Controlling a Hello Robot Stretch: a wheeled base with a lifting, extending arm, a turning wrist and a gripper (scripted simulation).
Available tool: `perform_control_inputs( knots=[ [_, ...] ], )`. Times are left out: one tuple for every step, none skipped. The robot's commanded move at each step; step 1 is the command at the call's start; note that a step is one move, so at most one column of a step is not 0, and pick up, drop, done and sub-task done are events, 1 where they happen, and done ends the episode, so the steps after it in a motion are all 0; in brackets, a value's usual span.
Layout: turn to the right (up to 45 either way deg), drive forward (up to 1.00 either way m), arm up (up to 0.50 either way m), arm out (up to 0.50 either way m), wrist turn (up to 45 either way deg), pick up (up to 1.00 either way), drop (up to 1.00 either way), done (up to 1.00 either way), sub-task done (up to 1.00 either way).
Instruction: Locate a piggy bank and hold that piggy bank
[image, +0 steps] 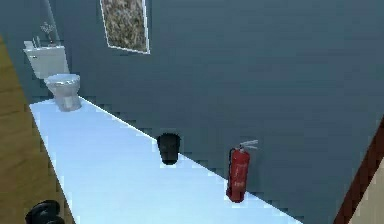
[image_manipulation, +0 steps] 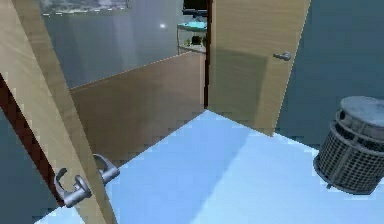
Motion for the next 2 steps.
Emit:
perform_control_inputs(
  knots=[
    [0.0, 0.80, 0.00, 0.00, 0.0, 0.00, 0.00, 0.00, 0.00],
    [-45.0, 0.00, 0.00, 0.00, 0.0, 0.00, 0.00, 0.00, 0.00]
  ],
)
